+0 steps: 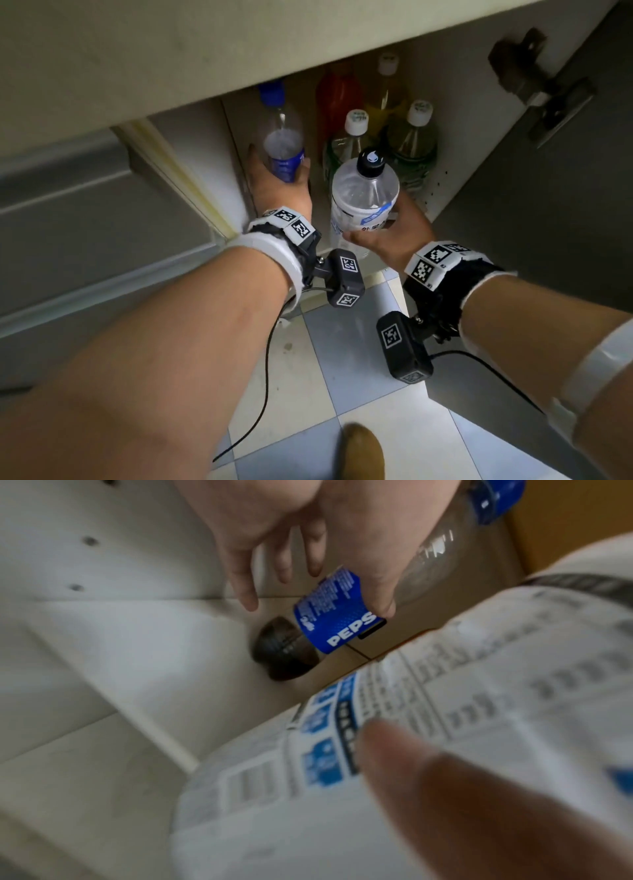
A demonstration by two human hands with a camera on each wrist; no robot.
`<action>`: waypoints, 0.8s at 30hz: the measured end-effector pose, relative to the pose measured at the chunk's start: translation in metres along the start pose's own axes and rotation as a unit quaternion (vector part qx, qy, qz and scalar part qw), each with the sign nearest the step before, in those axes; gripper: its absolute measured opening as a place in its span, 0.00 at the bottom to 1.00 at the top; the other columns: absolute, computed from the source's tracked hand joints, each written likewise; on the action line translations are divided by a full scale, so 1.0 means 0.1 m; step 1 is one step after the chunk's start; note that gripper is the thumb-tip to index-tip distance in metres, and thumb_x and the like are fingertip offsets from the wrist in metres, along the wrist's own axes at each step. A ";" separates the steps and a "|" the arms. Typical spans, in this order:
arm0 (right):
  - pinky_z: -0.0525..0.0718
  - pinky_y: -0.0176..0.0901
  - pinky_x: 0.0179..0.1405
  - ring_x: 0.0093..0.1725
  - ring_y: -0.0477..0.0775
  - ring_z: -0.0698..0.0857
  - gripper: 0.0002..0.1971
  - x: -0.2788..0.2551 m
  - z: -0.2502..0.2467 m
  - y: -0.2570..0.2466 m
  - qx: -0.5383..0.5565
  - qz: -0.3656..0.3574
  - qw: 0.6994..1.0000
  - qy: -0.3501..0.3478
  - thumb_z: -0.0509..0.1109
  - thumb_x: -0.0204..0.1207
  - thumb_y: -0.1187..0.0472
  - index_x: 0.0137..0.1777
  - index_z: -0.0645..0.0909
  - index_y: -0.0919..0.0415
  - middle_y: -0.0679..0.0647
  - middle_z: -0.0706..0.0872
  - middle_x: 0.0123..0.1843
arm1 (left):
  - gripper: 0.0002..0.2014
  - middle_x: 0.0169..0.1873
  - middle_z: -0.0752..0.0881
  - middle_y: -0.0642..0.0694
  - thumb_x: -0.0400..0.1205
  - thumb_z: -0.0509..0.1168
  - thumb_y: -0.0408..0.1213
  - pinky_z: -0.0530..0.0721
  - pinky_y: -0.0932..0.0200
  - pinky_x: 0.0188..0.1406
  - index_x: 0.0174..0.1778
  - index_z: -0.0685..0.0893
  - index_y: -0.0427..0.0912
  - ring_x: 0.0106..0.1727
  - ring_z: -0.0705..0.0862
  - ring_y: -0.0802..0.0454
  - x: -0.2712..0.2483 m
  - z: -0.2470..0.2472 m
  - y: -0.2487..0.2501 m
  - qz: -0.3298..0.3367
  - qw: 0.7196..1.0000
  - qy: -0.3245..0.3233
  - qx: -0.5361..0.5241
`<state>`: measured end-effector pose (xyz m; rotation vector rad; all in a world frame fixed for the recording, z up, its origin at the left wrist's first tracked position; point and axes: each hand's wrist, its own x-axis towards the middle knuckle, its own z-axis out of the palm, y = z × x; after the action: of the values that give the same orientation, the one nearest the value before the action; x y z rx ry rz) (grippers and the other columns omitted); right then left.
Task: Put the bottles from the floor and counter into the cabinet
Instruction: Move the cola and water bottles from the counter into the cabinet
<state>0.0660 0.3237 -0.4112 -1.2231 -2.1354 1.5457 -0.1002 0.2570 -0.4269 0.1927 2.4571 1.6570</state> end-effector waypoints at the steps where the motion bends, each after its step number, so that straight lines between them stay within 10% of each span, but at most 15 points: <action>1: 0.81 0.43 0.63 0.60 0.47 0.84 0.41 0.00 0.00 -0.01 -0.016 0.007 1.000 -0.005 0.88 0.58 0.55 0.71 0.73 0.46 0.41 0.85 0.58 | 0.42 0.76 0.78 0.44 0.76 0.76 0.49 0.75 0.62 0.69 0.84 0.66 0.46 0.74 0.81 0.46 -0.07 -0.03 -0.02 -0.008 1.000 -0.008 0.016; 4: 0.77 0.39 0.62 0.58 0.45 0.82 0.42 -0.02 -0.06 -0.10 -0.085 0.024 0.996 -0.011 0.88 0.58 0.50 0.72 0.73 0.46 0.38 0.81 0.55 | 0.32 0.72 0.81 0.43 0.82 0.70 0.43 0.73 0.63 0.58 0.83 0.69 0.46 0.70 0.83 0.44 -0.31 -0.15 -0.04 -0.010 0.997 -0.043 0.068; 7: 0.70 0.33 0.57 0.55 0.42 0.77 0.40 -0.06 -0.11 -0.25 -0.118 0.037 0.992 -0.030 0.86 0.62 0.52 0.74 0.72 0.48 0.39 0.79 0.55 | 0.25 0.73 0.81 0.43 0.87 0.62 0.38 0.76 0.54 0.68 0.82 0.68 0.47 0.72 0.81 0.43 -0.61 -0.33 -0.07 -0.034 0.991 -0.093 0.095; 13: 0.87 0.49 0.60 0.52 0.49 0.86 0.43 -0.10 0.12 -0.34 -0.102 0.057 0.993 -0.013 0.88 0.58 0.52 0.74 0.74 0.48 0.43 0.87 0.58 | 0.19 0.65 0.83 0.39 0.87 0.61 0.36 0.83 0.42 0.66 0.74 0.70 0.41 0.62 0.84 0.40 -1.14 -0.77 -0.44 -0.036 0.971 -0.190 0.141; 24: 0.74 0.37 0.52 0.64 0.55 0.84 0.38 0.01 0.80 -0.57 -0.143 0.020 0.989 0.026 0.80 0.67 0.43 0.73 0.69 0.55 0.50 0.85 0.66 | 0.16 0.61 0.88 0.50 0.86 0.55 0.52 0.85 0.48 0.55 0.64 0.80 0.52 0.56 0.88 0.42 -1.11 -1.45 -0.84 0.128 0.854 -0.295 0.408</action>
<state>-0.0114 0.2657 -0.3945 -1.3834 -2.3723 1.2375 -0.0240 0.0718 -0.4432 0.9947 2.4851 0.3603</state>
